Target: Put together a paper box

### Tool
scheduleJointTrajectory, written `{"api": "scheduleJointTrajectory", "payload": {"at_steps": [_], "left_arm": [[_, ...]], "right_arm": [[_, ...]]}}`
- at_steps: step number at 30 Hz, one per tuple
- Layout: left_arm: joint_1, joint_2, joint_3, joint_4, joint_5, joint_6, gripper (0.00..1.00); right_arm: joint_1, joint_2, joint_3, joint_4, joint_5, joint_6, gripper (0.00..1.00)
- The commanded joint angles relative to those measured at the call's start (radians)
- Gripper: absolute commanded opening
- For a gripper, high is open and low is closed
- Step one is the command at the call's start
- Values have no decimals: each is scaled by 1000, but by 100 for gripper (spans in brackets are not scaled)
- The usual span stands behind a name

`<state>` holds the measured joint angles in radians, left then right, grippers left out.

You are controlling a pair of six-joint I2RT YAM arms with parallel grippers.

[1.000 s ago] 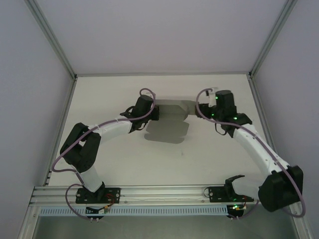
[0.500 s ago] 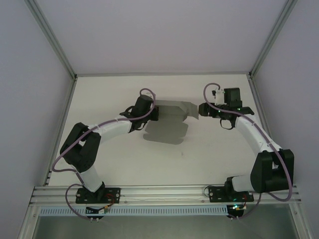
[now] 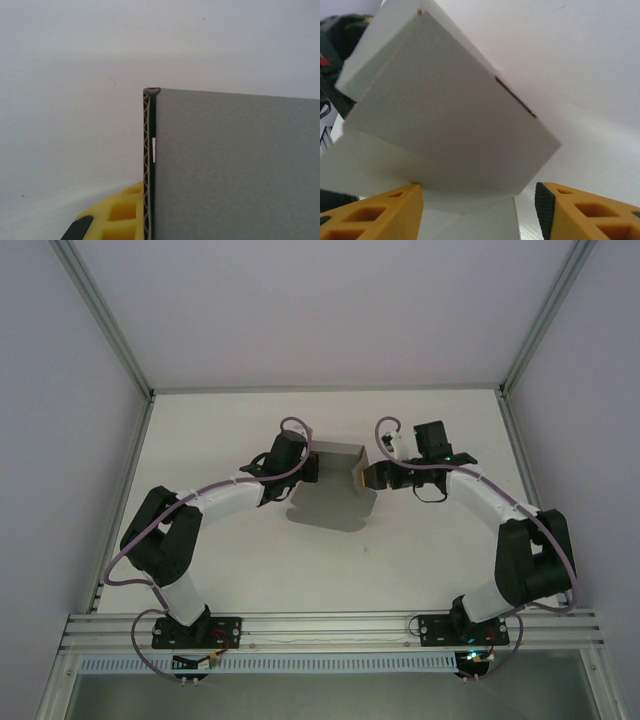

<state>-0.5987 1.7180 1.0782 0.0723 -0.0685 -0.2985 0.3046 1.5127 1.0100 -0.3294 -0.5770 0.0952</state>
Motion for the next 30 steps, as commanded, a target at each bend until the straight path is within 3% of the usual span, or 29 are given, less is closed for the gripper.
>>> {"api": "scheduleJointTrajectory", "payload": {"at_steps": [1,11,17,22,30], "left_arm": [[-6,-22,36,2,22,-7,0],[-6,-28,42,-20,51,19,0],[-11,-2,65,-31,88,42,0],[-27,18,93,-55,69,52,0],[-48,18,118,-60,54,62,0]], "right_arm": [[32,9,36,52,57,-25,60],[107,-17,30,128,470,-139,63],[118,36,31,249,397,-163,61],[151,75,37,335,508,-153,37],[209,117,26,440,736,-83,16]]}}
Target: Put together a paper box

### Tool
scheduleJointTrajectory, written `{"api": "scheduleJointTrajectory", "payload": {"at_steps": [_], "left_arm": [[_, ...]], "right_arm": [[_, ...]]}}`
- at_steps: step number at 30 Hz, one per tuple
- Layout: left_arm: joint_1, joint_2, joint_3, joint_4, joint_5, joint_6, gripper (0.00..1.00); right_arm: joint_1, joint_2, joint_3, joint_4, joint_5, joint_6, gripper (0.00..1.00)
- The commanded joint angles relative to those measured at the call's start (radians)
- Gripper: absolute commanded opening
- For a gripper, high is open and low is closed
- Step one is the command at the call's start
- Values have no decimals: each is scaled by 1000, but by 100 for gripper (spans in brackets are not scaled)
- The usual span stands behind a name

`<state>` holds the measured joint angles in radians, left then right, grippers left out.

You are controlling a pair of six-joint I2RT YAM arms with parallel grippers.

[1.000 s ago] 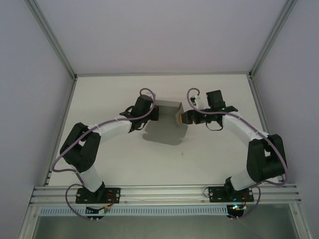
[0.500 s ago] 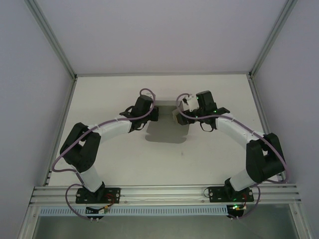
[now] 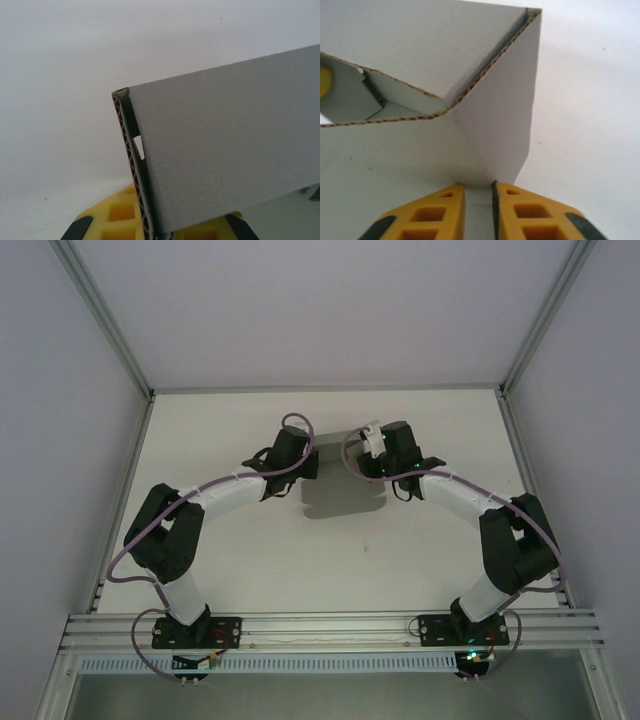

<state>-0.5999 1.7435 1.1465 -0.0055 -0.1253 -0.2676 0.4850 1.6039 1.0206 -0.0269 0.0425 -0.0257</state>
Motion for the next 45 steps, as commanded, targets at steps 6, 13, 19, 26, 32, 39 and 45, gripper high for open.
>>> {"api": "scheduleJointTrajectory", "payload": {"at_steps": [6,13,19,26,32,39,45], "left_arm": [[-55,-10,69,7,116,28,0],[-56,-28,67,-15,106,52,0],[-56,-24,76,-40,126,64,0],[-54,-28,75,-48,149,73,0],[-56,-42,67,-39,194,87,0],[-68,-28,86,-48,220,100,0],[-93,-4,124,-78,160,110,0]], "right_arm": [[45,34,22,119,102,26,35],[-6,-35,18,-27,-130,-16,54],[-72,-89,9,-85,-340,-22,60],[-86,-130,3,-117,-348,-40,60],[-84,-107,8,-76,-158,-17,64],[-39,-51,17,23,-112,-15,57],[6,-17,28,96,51,16,30]]}}
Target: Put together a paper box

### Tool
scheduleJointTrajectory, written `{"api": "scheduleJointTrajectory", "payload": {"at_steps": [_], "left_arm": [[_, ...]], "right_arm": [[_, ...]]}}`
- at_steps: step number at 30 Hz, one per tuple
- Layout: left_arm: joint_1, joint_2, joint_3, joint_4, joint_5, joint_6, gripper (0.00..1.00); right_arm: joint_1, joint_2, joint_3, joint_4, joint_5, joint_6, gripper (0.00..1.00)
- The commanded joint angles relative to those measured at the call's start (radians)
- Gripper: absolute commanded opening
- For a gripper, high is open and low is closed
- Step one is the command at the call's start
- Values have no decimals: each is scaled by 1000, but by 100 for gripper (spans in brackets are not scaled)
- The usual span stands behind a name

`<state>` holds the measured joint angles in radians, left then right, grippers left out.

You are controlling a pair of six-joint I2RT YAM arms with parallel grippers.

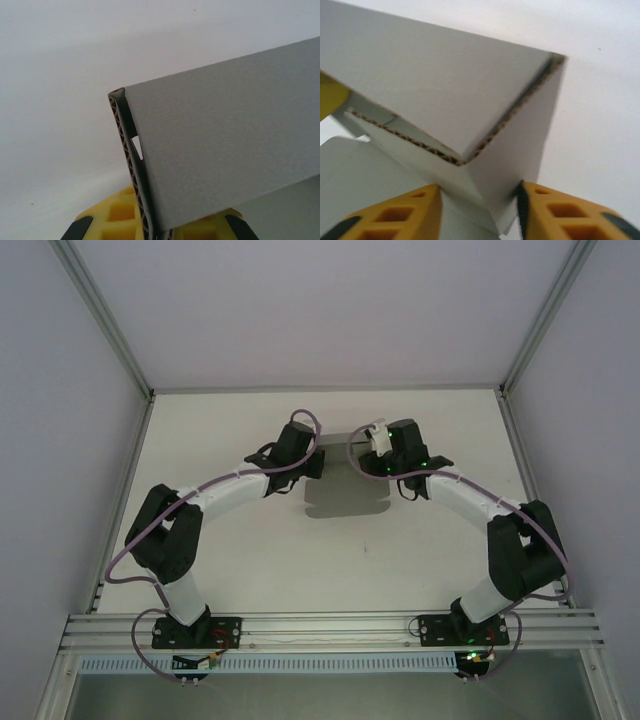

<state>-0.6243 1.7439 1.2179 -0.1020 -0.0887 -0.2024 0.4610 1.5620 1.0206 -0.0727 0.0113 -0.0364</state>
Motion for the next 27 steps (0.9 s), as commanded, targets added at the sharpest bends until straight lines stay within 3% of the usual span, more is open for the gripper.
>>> {"api": "scheduleJointTrajectory", "payload": {"at_steps": [1,4,8,15,17,19,20,25,27], "left_arm": [[-72,-2,54,21,119,42,0],[-81,-1,56,27,119,41,0],[-82,-1,63,23,121,43,0],[-81,-31,39,35,130,55,0],[-81,-31,38,36,131,55,0],[-82,-30,38,36,133,57,0],[-82,-30,38,35,134,57,0],[-84,-34,32,41,156,67,0],[-83,-32,32,40,154,67,0]], "right_arm": [[38,29,24,157,124,40,27],[48,36,16,181,165,63,24],[48,34,13,160,95,50,47],[15,-5,7,93,71,20,58],[5,-7,8,83,62,15,57],[-5,-15,3,89,31,15,41],[-10,-18,1,94,22,19,40],[-15,-3,4,116,-11,-2,44],[-17,6,6,133,-17,15,36]]}}
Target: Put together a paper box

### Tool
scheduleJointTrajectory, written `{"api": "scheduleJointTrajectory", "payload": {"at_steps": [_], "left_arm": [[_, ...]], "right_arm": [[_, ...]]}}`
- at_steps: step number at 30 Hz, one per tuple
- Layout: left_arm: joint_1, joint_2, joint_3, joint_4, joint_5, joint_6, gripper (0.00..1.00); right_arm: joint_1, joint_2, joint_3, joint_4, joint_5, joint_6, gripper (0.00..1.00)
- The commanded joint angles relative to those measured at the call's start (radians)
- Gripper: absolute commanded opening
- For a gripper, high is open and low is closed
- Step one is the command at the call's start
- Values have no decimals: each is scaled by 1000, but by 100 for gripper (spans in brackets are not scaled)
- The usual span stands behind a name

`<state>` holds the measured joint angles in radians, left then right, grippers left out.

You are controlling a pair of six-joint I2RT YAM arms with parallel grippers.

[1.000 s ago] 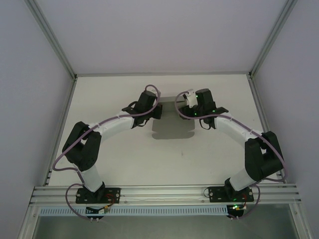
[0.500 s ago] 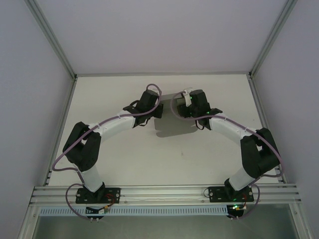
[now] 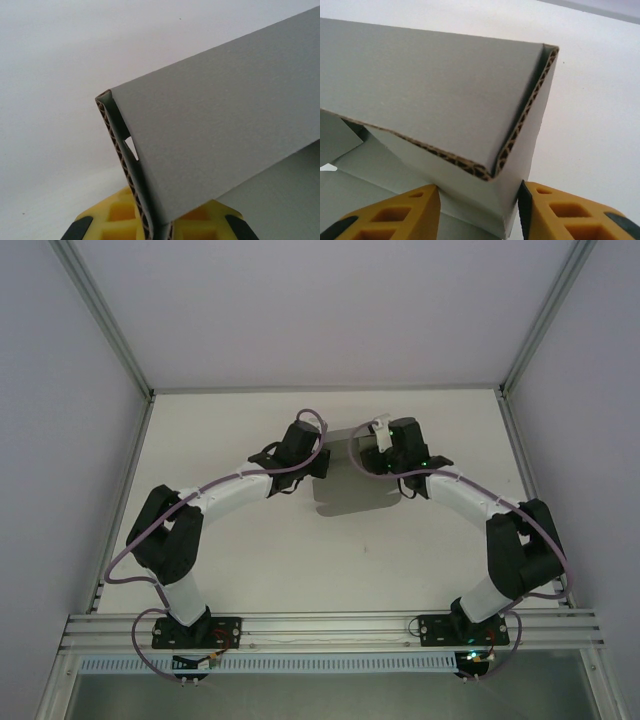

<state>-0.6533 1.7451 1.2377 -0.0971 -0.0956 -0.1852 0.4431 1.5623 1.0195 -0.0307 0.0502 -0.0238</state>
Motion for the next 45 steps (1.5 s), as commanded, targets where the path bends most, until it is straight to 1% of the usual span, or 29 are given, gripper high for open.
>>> {"api": "scheduleJointTrajectory", "payload": {"at_steps": [1,3,4,6,8,11,13,16,20,22,24,27,29,31,35,37,38,41,42,44,45], "left_arm": [[-54,-33,13,34,161,51,0],[-54,-33,12,35,156,50,0],[-56,-36,12,35,157,49,0],[-55,-36,15,36,153,48,0],[-58,-33,18,36,143,44,0],[-62,-27,29,28,125,37,0],[-63,-22,38,21,121,33,0],[-69,-21,42,20,104,25,0],[-72,-15,48,23,75,6,0],[-76,-10,59,8,63,3,0],[-78,-6,66,1,59,5,0],[-81,-8,65,0,66,7,0],[-80,-13,62,0,66,9,0],[-81,-18,55,5,67,11,0],[-80,-31,42,14,83,14,0],[-82,-33,40,15,92,15,0],[-82,-31,40,14,90,15,0],[-83,-30,42,7,80,14,0],[-82,-30,42,7,74,13,0],[-83,-29,45,0,39,2,0],[-83,-21,55,-13,-4,-16,0]], "right_arm": [[1,11,12,89,-58,4,32],[0,19,24,88,-57,13,22],[1,22,28,87,-62,17,19],[2,22,34,89,-64,41,15],[2,21,40,82,-37,71,11],[5,15,35,83,45,111,5],[6,11,32,76,104,140,3],[25,15,41,39,237,170,2],[70,62,93,-52,512,204,1],[77,84,120,-102,590,244,2],[75,85,113,-93,573,251,5],[73,58,74,-19,456,225,15],[68,39,56,16,411,225,18],[58,28,55,18,382,229,22],[36,21,54,31,307,241,26],[28,29,61,41,263,248,29],[29,37,67,43,255,254,29],[27,51,82,51,242,259,23],[27,54,86,52,244,257,16],[28,55,92,50,250,254,8],[28,56,99,38,258,251,4]]}}
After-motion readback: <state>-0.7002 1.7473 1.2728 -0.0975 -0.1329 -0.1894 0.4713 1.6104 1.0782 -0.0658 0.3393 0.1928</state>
